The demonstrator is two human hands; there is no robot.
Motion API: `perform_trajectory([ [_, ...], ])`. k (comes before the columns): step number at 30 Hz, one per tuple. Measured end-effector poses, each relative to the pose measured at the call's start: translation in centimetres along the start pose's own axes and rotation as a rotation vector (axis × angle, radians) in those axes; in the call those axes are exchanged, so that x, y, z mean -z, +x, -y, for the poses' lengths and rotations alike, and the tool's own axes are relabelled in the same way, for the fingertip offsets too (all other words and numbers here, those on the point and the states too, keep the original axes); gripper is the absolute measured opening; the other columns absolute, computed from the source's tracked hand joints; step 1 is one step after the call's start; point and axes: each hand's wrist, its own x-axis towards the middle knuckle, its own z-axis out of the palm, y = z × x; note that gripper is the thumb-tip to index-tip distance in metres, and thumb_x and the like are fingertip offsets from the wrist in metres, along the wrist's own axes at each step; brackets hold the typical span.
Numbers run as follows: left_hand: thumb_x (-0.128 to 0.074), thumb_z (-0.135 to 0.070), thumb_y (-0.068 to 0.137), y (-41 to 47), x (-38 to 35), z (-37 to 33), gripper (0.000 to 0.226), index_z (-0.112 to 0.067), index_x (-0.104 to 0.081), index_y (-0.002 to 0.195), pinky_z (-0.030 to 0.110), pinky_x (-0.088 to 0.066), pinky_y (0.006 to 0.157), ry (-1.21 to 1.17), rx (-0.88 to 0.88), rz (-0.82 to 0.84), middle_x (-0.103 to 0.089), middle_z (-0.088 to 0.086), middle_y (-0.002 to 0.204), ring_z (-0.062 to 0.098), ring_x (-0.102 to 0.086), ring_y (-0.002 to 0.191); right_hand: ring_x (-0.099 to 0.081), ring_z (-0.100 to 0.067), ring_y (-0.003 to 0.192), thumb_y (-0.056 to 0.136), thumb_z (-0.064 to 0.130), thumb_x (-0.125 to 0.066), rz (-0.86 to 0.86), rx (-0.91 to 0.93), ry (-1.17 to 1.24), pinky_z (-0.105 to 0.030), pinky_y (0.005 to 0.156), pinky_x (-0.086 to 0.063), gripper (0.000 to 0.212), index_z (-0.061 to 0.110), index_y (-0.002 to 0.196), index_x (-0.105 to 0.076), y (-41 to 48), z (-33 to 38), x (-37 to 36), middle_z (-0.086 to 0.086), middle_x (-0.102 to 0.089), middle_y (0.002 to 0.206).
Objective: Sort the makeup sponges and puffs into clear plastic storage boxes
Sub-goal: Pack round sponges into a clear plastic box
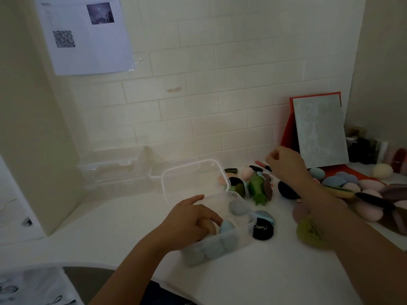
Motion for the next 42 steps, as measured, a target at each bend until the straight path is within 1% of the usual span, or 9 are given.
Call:
perform_trajectory([
  [4, -0.055, -0.015, 0.087, 0.2, -0.2, 0.4, 0.031, -0.04, -0.067, 0.101, 0.03, -0.019, 0.116, 0.013, -0.021, 0.001, -0.059, -0.029, 0.114, 0.004, -0.019, 0.138, -0.054, -0.03, 0.109, 0.097, 0.028, -0.046, 0.057, -0.113, -0.159, -0.034, 0.086, -0.042, 0.038, 0.004, 0.126, -0.049, 1.1, -4.5, -1.1, -0.017, -0.056, 0.123],
  [8, -0.057, -0.017, 0.087, 0.4, -0.4, 0.9, 0.029, -0.042, -0.068, 0.098, 0.034, -0.015, 0.118, 0.0, -0.03, 0.005, -0.059, -0.031, 0.11, 0.005, -0.029, 0.135, -0.043, -0.033, 0.125, 0.097, 0.041, -0.04, 0.201, -0.09, -0.269, -0.04, 0.101, -0.038, 0.054, 0.008, 0.139, -0.038, 0.9, -5.9, -2.4, -0.017, -0.045, 0.139],
  [13, -0.058, -0.019, 0.087, 0.5, -0.5, 1.1, 0.028, -0.044, -0.067, 0.096, 0.036, -0.015, 0.117, 0.0, -0.038, -0.001, -0.061, -0.027, 0.113, 0.006, -0.032, 0.133, -0.046, -0.034, 0.112, 0.093, 0.043, -0.045, 0.228, -0.101, -0.456, -0.038, 0.091, -0.042, 0.05, 0.006, 0.125, -0.049, 0.8, -5.6, -2.5, -0.018, -0.042, 0.124],
  [21, -0.059, -0.017, 0.086, 0.5, -0.3, 0.8, 0.028, -0.038, -0.068, 0.102, 0.033, -0.014, 0.118, 0.026, -0.043, -0.004, -0.056, -0.033, 0.108, 0.005, -0.028, 0.136, -0.054, -0.025, 0.095, 0.084, 0.024, -0.062, 0.168, -0.055, -0.314, -0.041, 0.087, -0.049, 0.029, 0.015, 0.105, -0.045, 0.7, -3.8, -2.2, -0.012, -0.058, 0.106],
  [25, -0.059, -0.016, 0.085, 0.6, -0.2, 0.9, 0.029, -0.039, -0.068, 0.1, 0.033, -0.014, 0.118, 0.033, -0.037, 0.007, -0.052, -0.036, 0.104, 0.006, -0.03, 0.135, -0.05, -0.022, 0.09, 0.086, 0.02, -0.063, 0.073, 0.033, -0.101, -0.034, 0.078, -0.048, 0.033, 0.018, 0.11, -0.041, 0.3, -0.6, -0.1, -0.012, -0.055, 0.11],
  [30, -0.06, -0.014, 0.084, 0.6, -0.4, 1.0, 0.03, -0.041, -0.068, 0.095, 0.034, -0.015, 0.117, 0.017, -0.033, 0.011, -0.054, -0.034, 0.105, 0.006, -0.031, 0.135, -0.061, -0.013, 0.079, 0.093, 0.033, -0.054, 0.366, 0.328, 0.179, -0.021, 0.059, -0.053, 0.025, 0.028, 0.116, -0.046, -2.8, 5.6, 3.2, 0.005, -0.053, 0.097],
  [32, -0.06, -0.015, 0.084, 0.6, -0.3, 0.9, 0.029, -0.041, -0.067, 0.094, 0.033, -0.015, 0.117, 0.019, -0.03, 0.012, -0.057, -0.03, 0.111, 0.005, -0.028, 0.136, -0.063, -0.01, 0.08, 0.089, 0.038, -0.059, 0.486, 0.384, 0.175, -0.021, 0.064, -0.055, 0.032, 0.03, 0.115, -0.043, -4.1, 7.1, 3.1, 0.009, -0.053, 0.096],
  [38, -0.058, -0.015, 0.084, 0.7, -0.4, 0.8, 0.032, -0.039, -0.068, 0.101, 0.03, -0.015, 0.117, 0.061, -0.05, -0.004, -0.061, -0.026, 0.115, 0.003, -0.03, 0.135, -0.051, -0.006, 0.096, 0.075, 0.029, -0.076, 0.648, 0.533, -0.191, -0.021, 0.077, -0.046, 0.039, 0.029, 0.112, -0.063, -6.3, 7.9, 1.0, 0.011, -0.055, 0.109],
  [42, -0.057, -0.016, 0.08, 0.9, -0.6, 1.3, 0.033, -0.045, -0.068, 0.093, 0.035, -0.018, 0.116, 0.056, -0.071, 0.001, -0.064, -0.029, 0.105, 0.003, -0.043, 0.126, -0.045, -0.007, 0.098, 0.077, 0.022, -0.073, 0.712, 0.545, -0.314, -0.021, 0.079, -0.039, 0.049, 0.022, 0.123, -0.058, -6.6, 7.7, 0.2, 0.004, -0.054, 0.122],
])
